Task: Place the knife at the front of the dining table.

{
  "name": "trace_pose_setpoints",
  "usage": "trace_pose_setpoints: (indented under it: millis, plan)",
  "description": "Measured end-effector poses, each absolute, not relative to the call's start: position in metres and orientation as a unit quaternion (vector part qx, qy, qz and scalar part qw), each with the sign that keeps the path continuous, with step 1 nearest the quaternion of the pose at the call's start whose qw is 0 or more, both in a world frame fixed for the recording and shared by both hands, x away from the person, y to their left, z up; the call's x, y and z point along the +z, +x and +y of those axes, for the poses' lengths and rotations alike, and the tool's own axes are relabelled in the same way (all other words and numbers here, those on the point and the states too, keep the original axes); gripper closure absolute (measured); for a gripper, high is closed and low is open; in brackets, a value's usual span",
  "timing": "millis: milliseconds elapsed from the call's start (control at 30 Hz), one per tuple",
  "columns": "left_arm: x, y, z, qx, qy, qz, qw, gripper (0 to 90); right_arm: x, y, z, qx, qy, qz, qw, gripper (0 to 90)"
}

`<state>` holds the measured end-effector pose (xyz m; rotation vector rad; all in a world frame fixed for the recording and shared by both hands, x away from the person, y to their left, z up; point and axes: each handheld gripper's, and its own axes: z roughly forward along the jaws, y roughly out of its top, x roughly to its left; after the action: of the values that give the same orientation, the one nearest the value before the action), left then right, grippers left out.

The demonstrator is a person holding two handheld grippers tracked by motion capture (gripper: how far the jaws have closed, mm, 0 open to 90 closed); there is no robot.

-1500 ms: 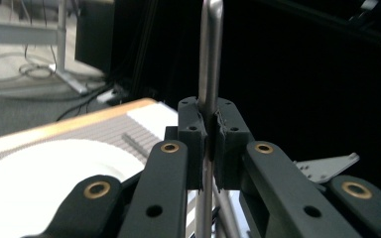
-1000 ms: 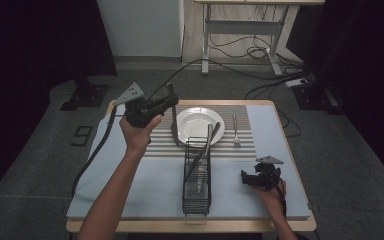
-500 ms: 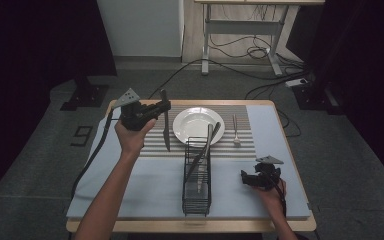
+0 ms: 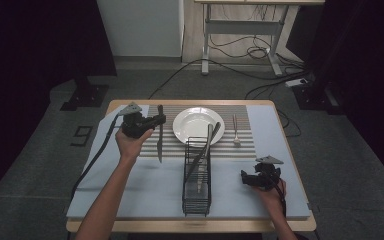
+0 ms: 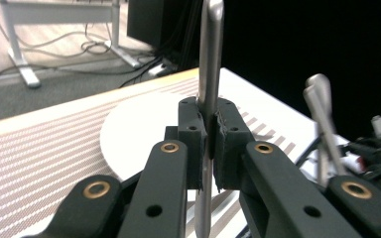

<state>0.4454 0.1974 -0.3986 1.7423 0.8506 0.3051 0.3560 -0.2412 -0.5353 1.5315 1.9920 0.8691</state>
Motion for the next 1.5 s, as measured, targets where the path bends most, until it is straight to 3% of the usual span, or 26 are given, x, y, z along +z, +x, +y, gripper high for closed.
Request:
trace_pose_setpoints:
  millis: [767,1500]
  plan:
    - [-0.418,0.469,0.202,0.173,0.726,0.399,0.532,83.3,-0.535,0.356,-0.241,0.317,0.559,0.728,0.239,7.9]
    - [-0.437,0.475,0.199,0.148,0.734,0.407,0.523,83.2,-0.535,0.356,-0.241,0.317,0.559,0.728,0.239,7.9]
